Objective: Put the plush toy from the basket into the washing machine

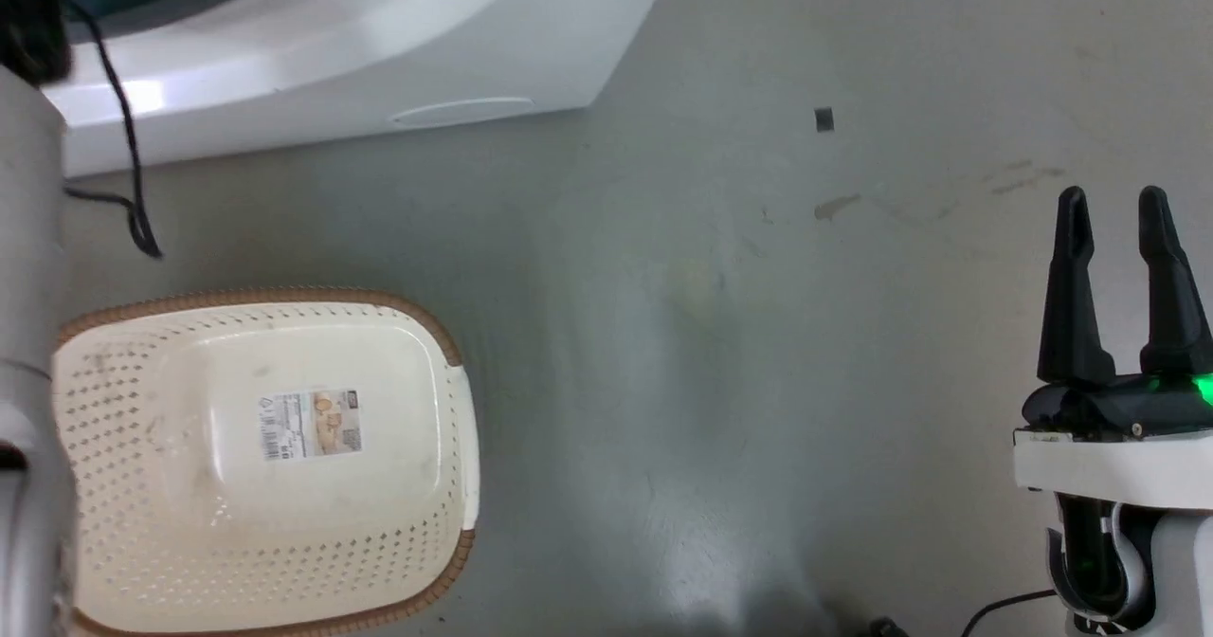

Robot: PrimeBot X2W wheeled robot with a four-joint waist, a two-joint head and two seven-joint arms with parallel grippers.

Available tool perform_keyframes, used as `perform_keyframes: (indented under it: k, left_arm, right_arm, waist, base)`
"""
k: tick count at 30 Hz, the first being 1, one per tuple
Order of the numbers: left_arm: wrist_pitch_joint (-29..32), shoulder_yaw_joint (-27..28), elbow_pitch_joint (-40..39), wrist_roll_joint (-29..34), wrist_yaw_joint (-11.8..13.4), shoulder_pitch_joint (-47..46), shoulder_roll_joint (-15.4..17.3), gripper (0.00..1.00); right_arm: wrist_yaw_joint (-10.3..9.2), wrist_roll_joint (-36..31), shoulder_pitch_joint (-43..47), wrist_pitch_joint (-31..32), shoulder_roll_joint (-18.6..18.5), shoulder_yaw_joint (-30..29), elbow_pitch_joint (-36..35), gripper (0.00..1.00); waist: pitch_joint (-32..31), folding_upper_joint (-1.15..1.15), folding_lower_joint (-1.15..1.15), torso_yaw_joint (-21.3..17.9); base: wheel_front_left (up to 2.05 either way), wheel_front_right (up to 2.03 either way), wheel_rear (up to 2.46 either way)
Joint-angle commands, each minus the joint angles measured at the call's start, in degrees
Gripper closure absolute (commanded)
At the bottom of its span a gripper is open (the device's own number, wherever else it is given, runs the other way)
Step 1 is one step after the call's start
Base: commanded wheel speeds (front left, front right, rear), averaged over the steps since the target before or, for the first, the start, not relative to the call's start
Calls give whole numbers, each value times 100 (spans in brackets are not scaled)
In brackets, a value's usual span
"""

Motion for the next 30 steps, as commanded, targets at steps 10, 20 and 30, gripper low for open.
perform_keyframes:
  k: [10, 20, 30]
  left_arm:
    - [-31, 157, -838, 236, -11, 1834, -347, 0]
    - [-31, 532, -2246, 497, 120, 3779, -827, 0]
    - [-31, 910, -3862, 1015, 12, 5801, -1261, 0]
  right_arm:
    - [3, -293, 308, -24, -3, 42, 90, 0]
    - [3, -536, 766, -24, -3, 91, 199, 0]
    - [3, -690, 1279, -24, -3, 188, 320, 0]
  waist:
    - [-1089, 0, 0, 532]
    - [-2122, 0, 0, 969]
    - [-3151, 0, 0, 1294]
  base:
    - [0, 0, 0]
    - [0, 0, 0]
    - [0, 0, 0]
